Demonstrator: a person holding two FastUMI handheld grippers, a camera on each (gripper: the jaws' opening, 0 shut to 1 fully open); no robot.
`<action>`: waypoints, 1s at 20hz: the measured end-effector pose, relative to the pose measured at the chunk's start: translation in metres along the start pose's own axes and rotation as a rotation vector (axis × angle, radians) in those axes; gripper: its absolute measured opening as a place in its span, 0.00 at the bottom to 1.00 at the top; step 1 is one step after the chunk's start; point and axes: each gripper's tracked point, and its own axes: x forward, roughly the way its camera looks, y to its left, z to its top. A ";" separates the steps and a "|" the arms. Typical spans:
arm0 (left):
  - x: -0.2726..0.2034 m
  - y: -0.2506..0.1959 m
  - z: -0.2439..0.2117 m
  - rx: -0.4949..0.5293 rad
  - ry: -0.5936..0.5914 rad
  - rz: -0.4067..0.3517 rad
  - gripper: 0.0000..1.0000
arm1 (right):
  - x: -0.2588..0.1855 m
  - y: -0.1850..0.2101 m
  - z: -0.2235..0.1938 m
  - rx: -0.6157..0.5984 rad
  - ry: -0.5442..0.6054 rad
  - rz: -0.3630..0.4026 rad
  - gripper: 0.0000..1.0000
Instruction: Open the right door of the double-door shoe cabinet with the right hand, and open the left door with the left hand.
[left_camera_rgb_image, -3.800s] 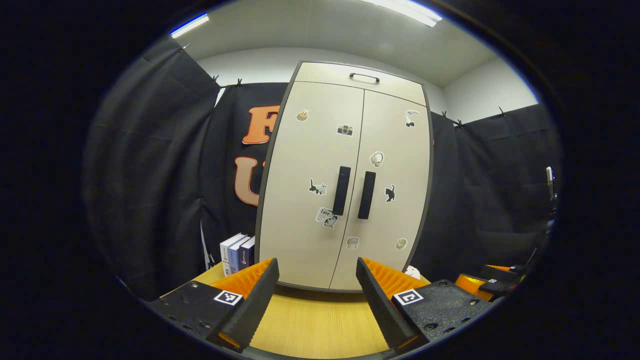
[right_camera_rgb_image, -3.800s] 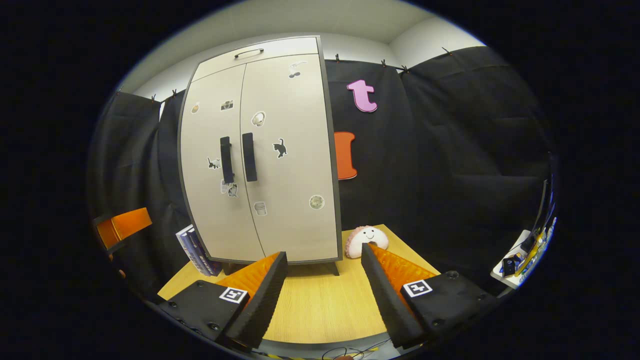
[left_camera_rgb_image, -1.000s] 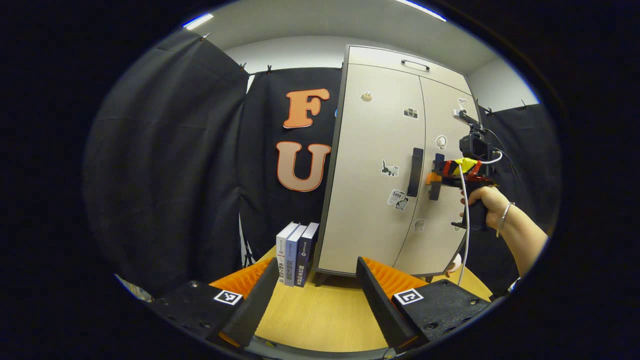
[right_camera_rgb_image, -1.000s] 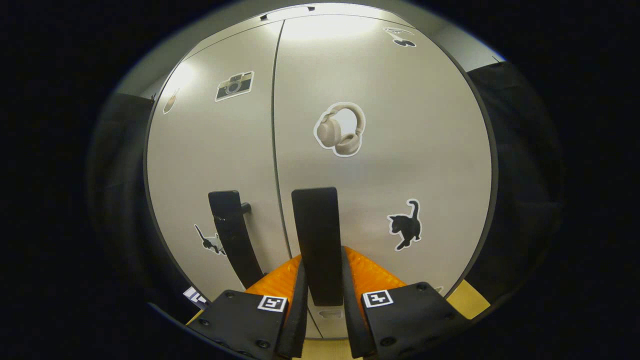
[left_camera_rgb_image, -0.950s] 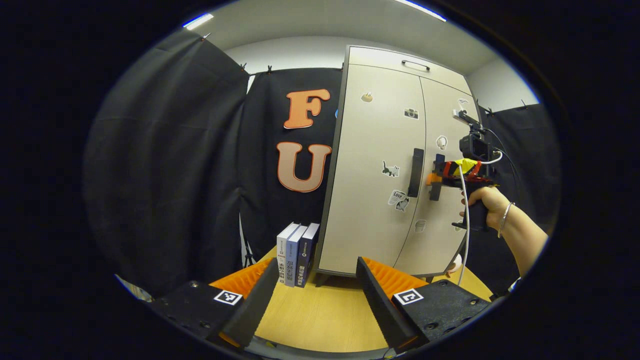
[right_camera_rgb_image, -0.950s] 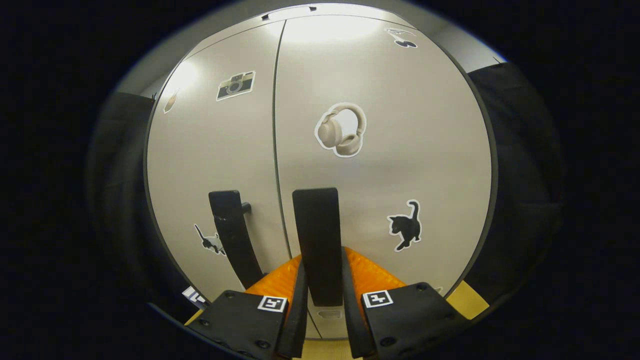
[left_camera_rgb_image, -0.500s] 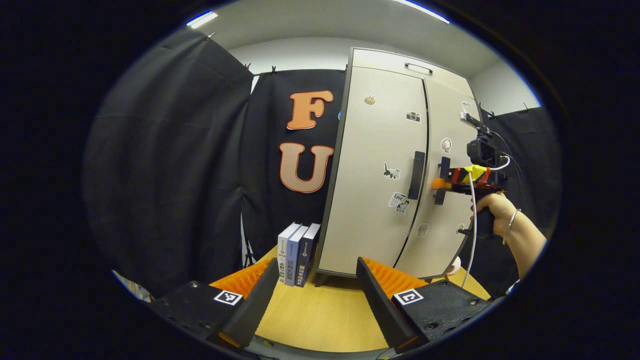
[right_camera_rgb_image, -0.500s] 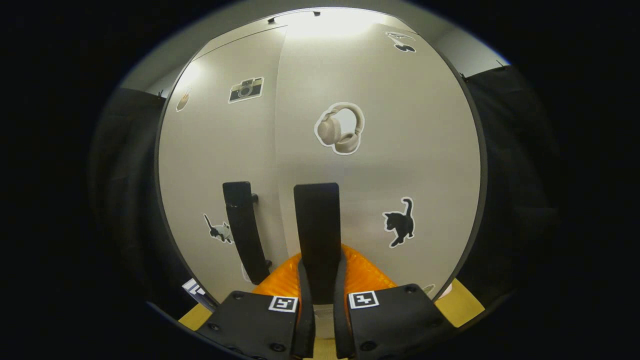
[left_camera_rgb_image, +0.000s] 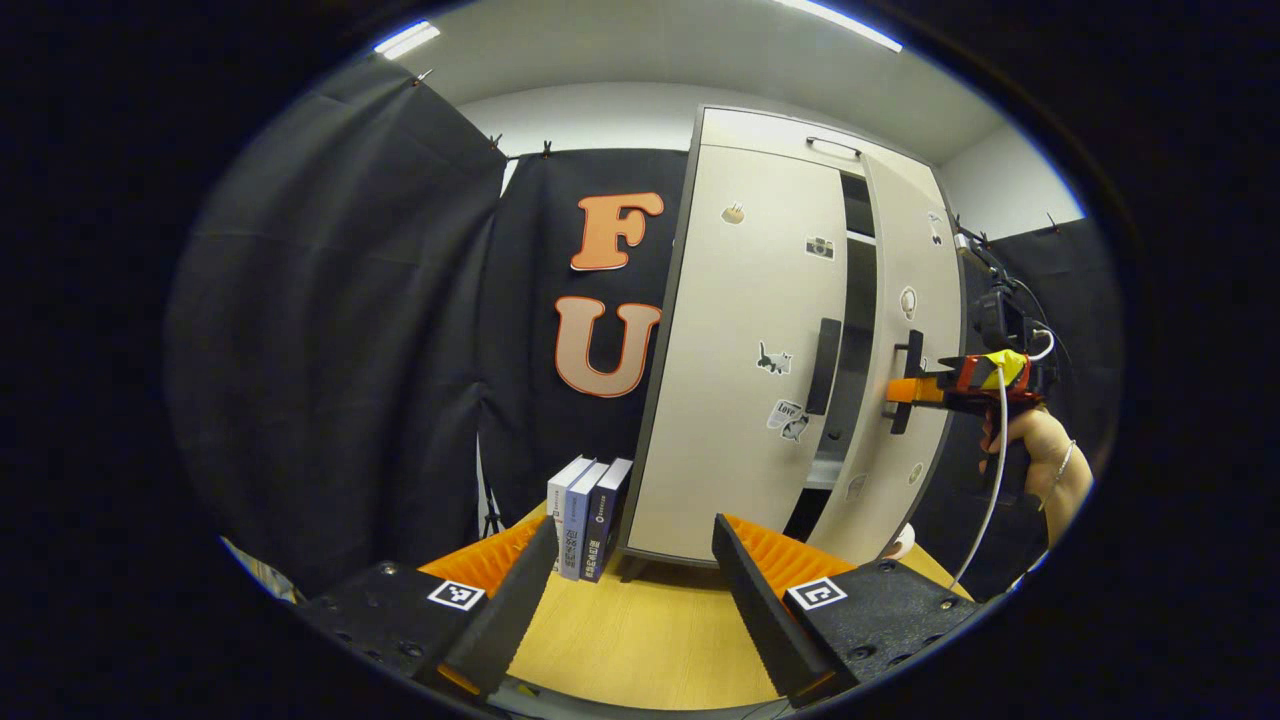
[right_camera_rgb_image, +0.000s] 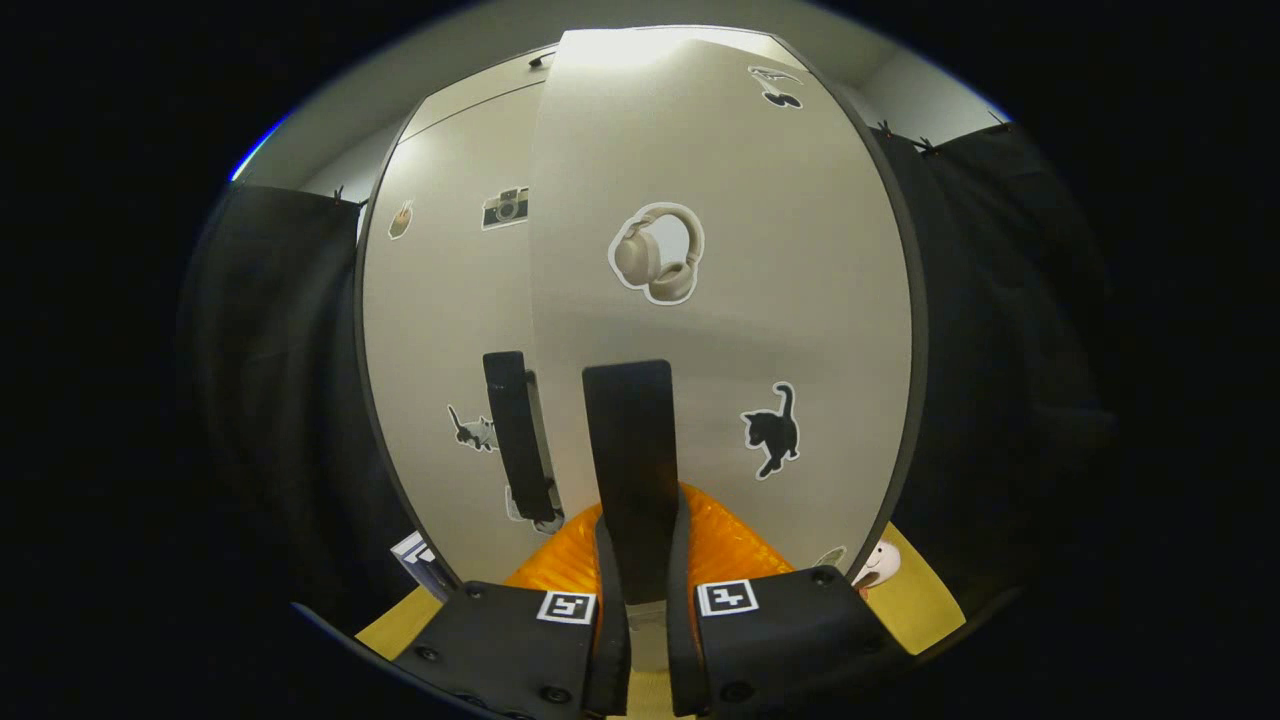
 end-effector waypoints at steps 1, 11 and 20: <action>0.000 -0.003 0.001 0.000 0.000 -0.005 0.95 | -0.003 0.000 0.000 0.031 0.005 0.004 0.24; -0.001 -0.018 0.001 -0.007 0.005 -0.013 0.95 | -0.025 -0.017 -0.001 0.011 0.023 0.022 0.24; -0.002 -0.046 -0.010 -0.010 0.030 -0.032 0.95 | -0.037 -0.035 0.000 -0.010 0.018 -0.018 0.23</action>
